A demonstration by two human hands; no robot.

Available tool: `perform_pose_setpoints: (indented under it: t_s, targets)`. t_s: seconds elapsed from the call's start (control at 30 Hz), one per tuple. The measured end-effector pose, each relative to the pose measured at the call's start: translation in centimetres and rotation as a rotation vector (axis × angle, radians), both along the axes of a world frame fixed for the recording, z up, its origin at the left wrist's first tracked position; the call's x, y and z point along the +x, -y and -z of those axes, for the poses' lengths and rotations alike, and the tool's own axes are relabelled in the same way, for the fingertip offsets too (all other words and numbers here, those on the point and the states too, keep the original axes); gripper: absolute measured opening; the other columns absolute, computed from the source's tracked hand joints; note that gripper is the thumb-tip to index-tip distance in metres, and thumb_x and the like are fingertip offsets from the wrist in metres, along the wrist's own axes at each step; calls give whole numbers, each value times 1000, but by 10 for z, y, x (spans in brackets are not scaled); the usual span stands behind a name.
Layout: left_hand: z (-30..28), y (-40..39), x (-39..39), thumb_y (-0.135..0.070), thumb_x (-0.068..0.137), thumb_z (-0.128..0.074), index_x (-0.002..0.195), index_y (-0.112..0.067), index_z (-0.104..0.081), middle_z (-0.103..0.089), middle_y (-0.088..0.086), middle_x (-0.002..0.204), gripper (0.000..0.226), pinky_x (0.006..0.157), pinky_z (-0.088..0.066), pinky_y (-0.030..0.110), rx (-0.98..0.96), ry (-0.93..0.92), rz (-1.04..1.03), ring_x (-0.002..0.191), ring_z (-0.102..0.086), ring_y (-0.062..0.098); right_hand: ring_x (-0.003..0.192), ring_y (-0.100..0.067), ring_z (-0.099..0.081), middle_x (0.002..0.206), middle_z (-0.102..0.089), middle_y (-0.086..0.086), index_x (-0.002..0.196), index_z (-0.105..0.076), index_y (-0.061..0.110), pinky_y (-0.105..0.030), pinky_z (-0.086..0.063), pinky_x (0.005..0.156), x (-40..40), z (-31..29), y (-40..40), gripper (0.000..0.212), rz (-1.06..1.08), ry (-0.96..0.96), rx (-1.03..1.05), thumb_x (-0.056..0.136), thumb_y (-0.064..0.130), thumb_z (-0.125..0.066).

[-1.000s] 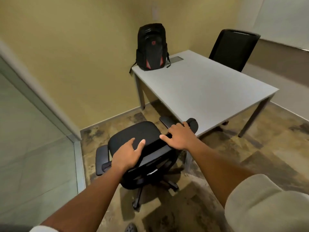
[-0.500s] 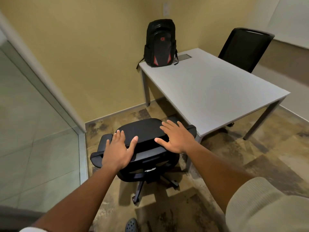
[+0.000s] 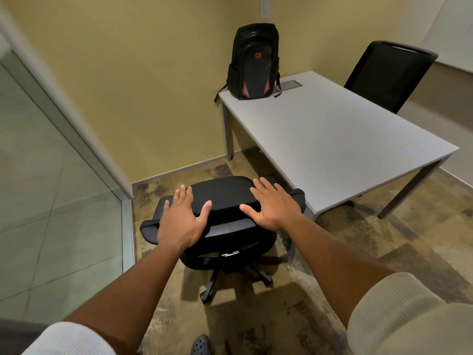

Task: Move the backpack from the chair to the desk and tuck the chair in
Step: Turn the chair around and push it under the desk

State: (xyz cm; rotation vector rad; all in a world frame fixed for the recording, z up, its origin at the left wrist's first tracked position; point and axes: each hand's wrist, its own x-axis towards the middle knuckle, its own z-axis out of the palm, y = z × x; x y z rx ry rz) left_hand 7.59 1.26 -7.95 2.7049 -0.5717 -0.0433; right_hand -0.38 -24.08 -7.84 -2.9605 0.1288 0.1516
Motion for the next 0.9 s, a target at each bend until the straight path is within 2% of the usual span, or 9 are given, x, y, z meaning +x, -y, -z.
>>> perform_pose_setpoints:
  t_s: [0.33, 0.7, 0.9]
  targets:
    - [-1, 5, 72, -76, 96, -25, 165, -17, -12, -5, 1, 173, 91, 129, -5, 43, 52, -54, 85, 159, -4, 15, 153, -20, 1, 168, -6, -5, 157, -18, 16, -47, -8, 123, 52, -1, -5, 95, 68, -29, 2, 87, 79, -6]
    - [-2, 1, 164, -76, 97, -22, 164, -16, -13, -9, 2, 173, 91, 129, -9, 41, 49, -44, 199, 159, -6, 14, 151, -23, -17, 165, -21, -6, 155, -30, 14, -45, -24, 117, 119, -2, -21, 92, 208, -15, 13, 91, 77, -9]
    - [-3, 3, 211, -75, 97, -23, 164, -16, -14, -10, 2, 172, 89, 129, -9, 40, 32, -42, 268, 159, -8, 15, 152, -24, -15, 165, -20, -7, 155, -28, 13, -46, -24, 117, 154, -1, -26, 91, 268, -16, 3, 92, 76, -10]
